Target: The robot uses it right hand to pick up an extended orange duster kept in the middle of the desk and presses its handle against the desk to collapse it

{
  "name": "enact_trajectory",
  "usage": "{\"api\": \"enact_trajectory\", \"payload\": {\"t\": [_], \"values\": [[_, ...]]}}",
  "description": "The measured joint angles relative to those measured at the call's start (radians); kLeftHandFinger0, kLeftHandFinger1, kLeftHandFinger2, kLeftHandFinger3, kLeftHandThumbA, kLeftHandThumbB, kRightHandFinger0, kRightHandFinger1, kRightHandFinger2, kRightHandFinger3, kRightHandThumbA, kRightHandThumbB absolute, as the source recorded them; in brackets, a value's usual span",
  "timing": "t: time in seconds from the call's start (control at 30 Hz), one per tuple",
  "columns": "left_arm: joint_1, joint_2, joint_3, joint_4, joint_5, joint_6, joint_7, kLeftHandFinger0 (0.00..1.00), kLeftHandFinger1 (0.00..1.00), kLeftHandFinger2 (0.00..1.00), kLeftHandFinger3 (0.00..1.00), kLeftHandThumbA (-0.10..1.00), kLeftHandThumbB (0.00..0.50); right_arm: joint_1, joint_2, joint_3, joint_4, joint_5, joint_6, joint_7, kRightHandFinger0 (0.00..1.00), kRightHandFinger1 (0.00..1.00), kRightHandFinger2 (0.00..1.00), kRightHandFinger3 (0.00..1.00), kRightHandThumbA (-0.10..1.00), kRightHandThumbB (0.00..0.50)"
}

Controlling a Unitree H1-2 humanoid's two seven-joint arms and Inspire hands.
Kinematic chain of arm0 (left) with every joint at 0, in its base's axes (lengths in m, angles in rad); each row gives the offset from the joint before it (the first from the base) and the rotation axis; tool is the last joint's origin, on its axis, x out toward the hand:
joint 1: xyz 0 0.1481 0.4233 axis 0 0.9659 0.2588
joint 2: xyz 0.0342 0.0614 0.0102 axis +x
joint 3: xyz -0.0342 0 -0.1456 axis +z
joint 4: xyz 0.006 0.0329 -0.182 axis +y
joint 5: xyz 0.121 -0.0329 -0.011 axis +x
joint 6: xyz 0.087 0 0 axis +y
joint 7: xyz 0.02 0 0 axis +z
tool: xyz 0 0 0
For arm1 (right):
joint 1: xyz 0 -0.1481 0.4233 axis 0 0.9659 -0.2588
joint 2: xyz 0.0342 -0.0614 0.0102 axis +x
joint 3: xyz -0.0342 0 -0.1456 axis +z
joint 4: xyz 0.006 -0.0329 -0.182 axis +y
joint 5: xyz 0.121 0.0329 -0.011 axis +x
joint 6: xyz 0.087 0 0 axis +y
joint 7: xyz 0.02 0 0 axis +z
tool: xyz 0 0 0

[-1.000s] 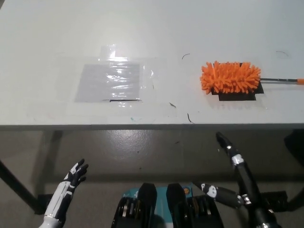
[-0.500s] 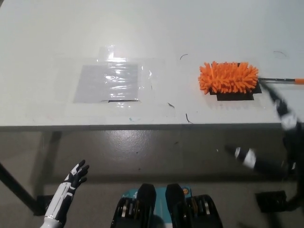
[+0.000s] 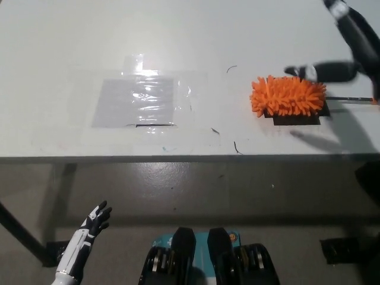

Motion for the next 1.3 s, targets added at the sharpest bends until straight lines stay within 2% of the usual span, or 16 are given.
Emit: {"api": "enact_trajectory", "payload": {"t": [0.17,0.3,0.43,0.53,0.57,0.63,0.73,0.83,0.97,1.3], "values": [[0.001,-0.001,0.001,0.001,0.000,0.000,0.000,1.00,1.00,1.00,1.00,1.00,0.300,-0.132,0.017,0.080,0.281,-0.026,0.025,0.035,1.00,1.00,1.00,1.00,1.00,0.328],[0.001,-0.001,0.001,0.002,0.000,0.000,0.000,1.00,1.00,1.00,1.00,1.00,0.306,-0.204,0.052,0.130,0.504,-0.039,0.026,0.040,1.00,1.00,1.00,1.00,1.00,0.377],[0.001,-0.002,0.001,0.002,0.000,0.000,0.000,1.00,1.00,1.00,1.00,1.00,0.301,-0.263,0.091,0.171,0.716,-0.049,0.024,0.045,1.00,1.00,1.00,1.00,1.00,0.381],[0.002,-0.002,0.001,0.002,0.000,0.000,0.000,1.00,1.00,1.00,1.00,1.00,0.297,-0.315,0.120,0.199,0.890,-0.060,0.022,0.048,1.00,1.00,1.00,1.00,1.00,0.409],[0.002,-0.002,0.002,0.001,0.000,0.000,0.000,1.00,1.00,1.00,1.00,1.00,0.296,-0.333,0.128,0.208,0.942,-0.063,0.019,0.049,1.00,1.00,1.00,1.00,1.00,0.434],[0.004,-0.001,0.004,0.001,0.000,-0.002,0.000,1.00,1.00,1.00,1.00,1.00,0.295,-0.373,0.145,0.227,1.047,-0.072,0.015,0.050,1.00,1.00,1.00,1.00,1.00,0.436],[0.008,-0.001,0.006,-0.001,-0.001,-0.011,-0.001,1.00,1.00,1.00,1.00,1.00,0.296,-0.430,0.165,0.248,1.158,-0.086,0.007,0.050,1.00,1.00,1.00,1.00,1.00,0.471],[0.011,0.000,0.007,-0.004,-0.001,-0.014,-0.002,1.00,1.00,1.00,1.00,1.00,0.294,-0.459,0.177,0.252,1.209,-0.098,-0.002,0.050,1.00,1.00,1.00,1.00,1.00,0.473],[0.013,0.001,0.009,-0.005,-0.001,-0.017,-0.002,1.00,1.00,1.00,1.00,1.00,0.303,-0.468,0.194,0.252,1.242,-0.104,-0.010,0.050,1.00,1.00,1.00,1.00,1.00,0.434],[0.014,0.002,0.012,-0.006,-0.002,-0.023,-0.010,1.00,1.00,1.00,1.00,1.00,0.306,-0.459,0.210,0.246,1.280,-0.114,-0.014,0.051,1.00,1.00,1.00,1.00,1.00,0.419]]}}
